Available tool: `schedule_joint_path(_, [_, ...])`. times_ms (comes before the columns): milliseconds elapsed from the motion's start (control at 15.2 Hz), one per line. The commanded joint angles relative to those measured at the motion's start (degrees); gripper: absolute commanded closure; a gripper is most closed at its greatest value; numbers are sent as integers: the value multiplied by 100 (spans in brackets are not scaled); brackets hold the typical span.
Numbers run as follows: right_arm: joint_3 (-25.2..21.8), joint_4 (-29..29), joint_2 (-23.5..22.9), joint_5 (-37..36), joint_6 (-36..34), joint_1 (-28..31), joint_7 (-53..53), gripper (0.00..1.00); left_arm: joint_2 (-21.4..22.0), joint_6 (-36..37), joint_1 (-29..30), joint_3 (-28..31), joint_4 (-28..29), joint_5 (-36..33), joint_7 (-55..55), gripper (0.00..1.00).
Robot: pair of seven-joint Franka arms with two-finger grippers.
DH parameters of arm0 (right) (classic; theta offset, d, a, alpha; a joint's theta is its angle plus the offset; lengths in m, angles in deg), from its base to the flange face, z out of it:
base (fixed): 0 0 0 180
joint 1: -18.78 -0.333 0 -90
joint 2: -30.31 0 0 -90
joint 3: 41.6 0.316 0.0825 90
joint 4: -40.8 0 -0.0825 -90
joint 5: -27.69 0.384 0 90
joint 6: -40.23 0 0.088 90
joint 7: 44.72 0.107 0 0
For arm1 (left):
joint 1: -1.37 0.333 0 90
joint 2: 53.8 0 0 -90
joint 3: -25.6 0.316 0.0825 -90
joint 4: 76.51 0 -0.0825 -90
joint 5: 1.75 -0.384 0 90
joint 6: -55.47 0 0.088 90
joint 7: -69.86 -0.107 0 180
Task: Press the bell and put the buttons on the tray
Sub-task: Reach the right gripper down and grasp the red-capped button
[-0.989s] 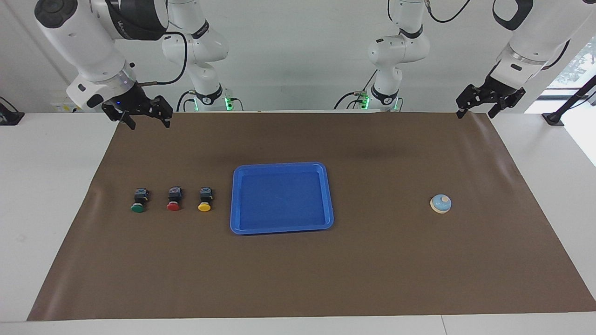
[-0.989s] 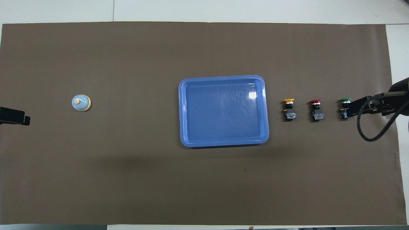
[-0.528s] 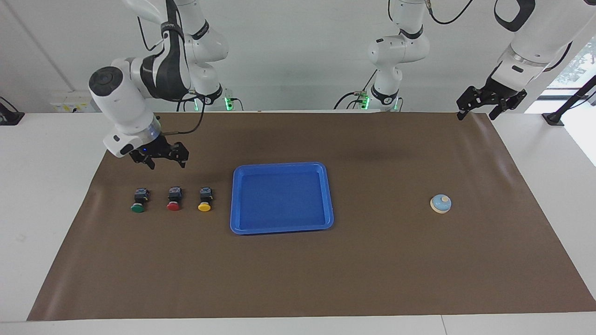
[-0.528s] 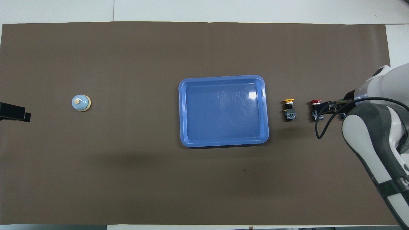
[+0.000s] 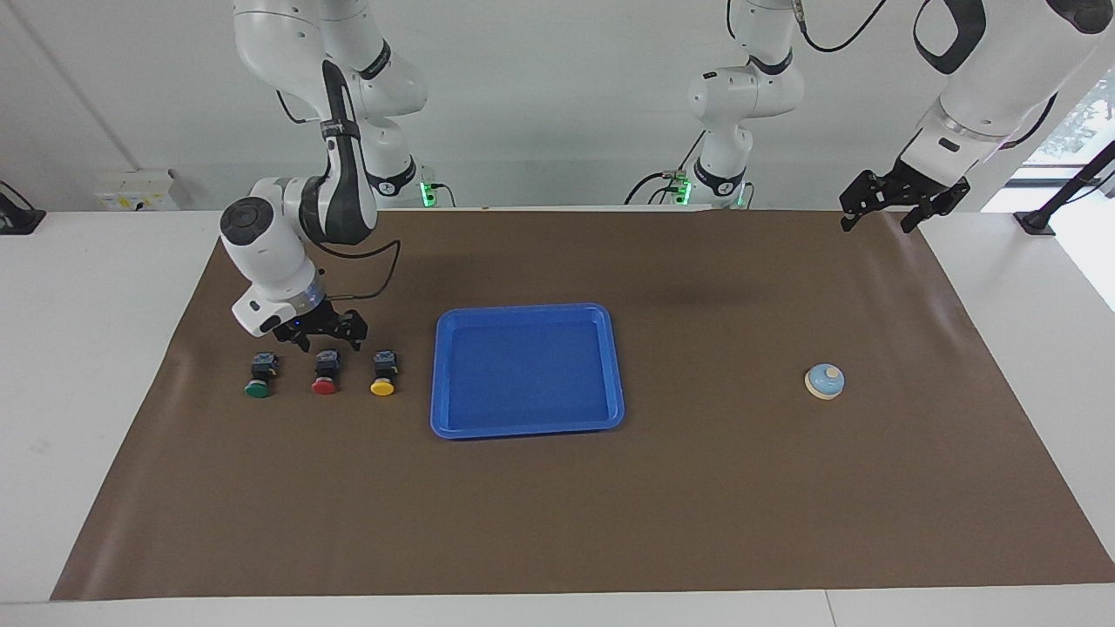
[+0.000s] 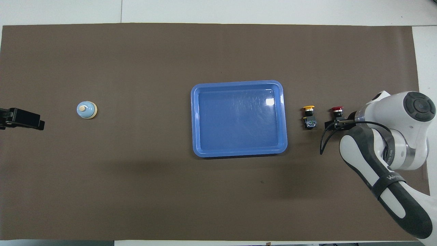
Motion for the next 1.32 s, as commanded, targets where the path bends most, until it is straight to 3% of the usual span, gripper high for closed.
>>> schedule_joint_path(0, [26,-31,-28,61,93,76,-185,0,-36,196,-54,55,-125,4,-227,0])
schedule_joint_path(198, [26,48,-194,52,137,77,-290,18,-28,196,-54,55,-125,4,-290,0])
schedule_joint_path(858, [17,347,-441,8,304,85,-440,22,52,126,16,73,-64,-4,-246,0])
schedule_joint_path(989, [17,347,-441,8,304,85,-466,48,52,126,7,73,-64,-4,-246,0])
schedule_joint_path(1187, [17,312,-441,8,208,111,-510,100,52,126,7,73,-64,-4,-246,0])
schedule_joint_path(1253, [17,338,-432,8,172,112,-519,100,52,126,7,73,-64,-4,-246,0])
